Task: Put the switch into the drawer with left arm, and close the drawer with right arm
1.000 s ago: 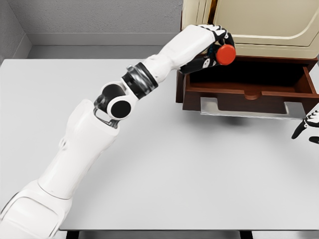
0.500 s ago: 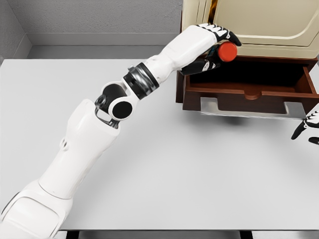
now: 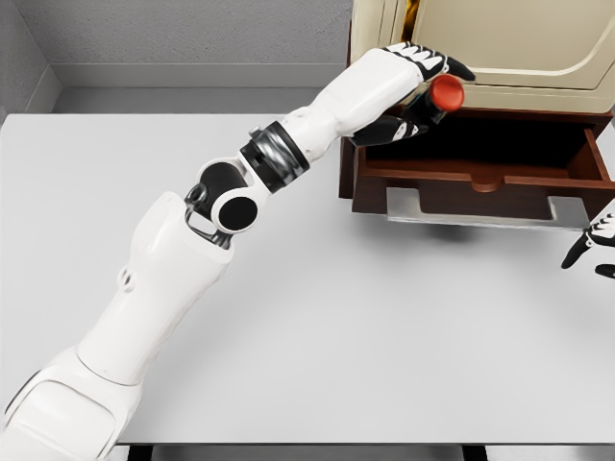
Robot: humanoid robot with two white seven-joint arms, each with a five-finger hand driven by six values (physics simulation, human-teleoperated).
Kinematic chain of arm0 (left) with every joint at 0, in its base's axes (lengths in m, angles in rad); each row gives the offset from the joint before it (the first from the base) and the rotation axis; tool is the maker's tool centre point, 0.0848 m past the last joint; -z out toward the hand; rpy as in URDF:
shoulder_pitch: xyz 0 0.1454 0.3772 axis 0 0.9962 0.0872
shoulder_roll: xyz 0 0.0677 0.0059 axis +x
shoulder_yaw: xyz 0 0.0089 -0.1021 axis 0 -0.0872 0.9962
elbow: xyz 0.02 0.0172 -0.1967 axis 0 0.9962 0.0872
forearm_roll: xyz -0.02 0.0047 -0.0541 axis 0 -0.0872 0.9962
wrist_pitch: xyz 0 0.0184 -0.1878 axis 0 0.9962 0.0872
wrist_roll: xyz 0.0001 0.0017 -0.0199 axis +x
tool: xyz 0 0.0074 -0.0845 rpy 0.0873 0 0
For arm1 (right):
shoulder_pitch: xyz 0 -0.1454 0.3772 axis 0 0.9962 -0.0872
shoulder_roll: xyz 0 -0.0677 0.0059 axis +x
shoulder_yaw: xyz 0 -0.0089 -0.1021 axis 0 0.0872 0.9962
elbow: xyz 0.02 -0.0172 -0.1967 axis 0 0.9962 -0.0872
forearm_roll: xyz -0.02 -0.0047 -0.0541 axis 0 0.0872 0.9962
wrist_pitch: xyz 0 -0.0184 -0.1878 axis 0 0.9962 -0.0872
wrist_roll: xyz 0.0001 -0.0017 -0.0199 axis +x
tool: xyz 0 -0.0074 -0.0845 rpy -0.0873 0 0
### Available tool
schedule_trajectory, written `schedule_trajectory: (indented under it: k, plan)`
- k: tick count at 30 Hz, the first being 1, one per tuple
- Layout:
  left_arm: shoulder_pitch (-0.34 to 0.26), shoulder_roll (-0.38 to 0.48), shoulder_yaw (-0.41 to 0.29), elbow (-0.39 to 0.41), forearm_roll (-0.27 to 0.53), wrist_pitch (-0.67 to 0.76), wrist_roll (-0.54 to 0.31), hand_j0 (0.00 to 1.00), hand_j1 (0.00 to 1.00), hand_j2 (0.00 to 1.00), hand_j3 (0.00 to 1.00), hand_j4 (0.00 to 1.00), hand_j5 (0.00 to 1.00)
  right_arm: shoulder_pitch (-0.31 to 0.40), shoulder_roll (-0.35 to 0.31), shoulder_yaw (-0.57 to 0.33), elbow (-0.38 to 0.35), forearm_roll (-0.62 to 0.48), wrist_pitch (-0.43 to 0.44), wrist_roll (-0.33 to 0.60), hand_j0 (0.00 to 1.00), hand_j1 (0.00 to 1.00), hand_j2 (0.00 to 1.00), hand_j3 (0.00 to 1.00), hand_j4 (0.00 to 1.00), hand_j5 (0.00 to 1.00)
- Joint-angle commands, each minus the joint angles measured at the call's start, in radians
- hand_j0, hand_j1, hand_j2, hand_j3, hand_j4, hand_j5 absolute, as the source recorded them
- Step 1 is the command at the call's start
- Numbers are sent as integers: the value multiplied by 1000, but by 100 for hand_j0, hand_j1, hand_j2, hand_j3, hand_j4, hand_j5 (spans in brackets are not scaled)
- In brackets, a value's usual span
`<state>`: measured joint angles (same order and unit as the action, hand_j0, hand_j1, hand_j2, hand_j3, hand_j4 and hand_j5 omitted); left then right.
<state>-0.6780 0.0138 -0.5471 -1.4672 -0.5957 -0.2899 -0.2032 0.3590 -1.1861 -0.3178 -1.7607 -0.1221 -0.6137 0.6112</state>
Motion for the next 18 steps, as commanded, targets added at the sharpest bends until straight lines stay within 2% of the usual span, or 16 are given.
schedule_trajectory:
  k: [1,9,11,13,15,18]
  plan:
    - [0,0,1,-1,4,0,1,78,78,78,78,78,78,0,-1,0,0,-7,3,0,56,56,56,56,56,56]
    - [2,0,-1,-4,4,-5,1,80,80,80,80,80,80,0,-1,2,0,-7,3,0,57,57,57,57,57,57]
    - [5,3,-1,-31,5,-55,1,80,80,80,80,80,80,0,-1,2,0,-8,3,0,56,56,56,56,56,56]
    - [5,12,1,-61,8,-167,2,82,82,82,82,82,82,-2,-1,3,0,-7,3,0,56,56,56,56,56,56]
    - [9,60,3,-120,11,-296,4,84,84,84,84,84,84,-2,-1,5,0,-7,3,0,56,56,56,56,56,56]
    - [32,162,27,-212,19,-321,11,85,85,85,85,85,85,-5,-1,5,0,-7,3,0,56,56,56,56,56,56]
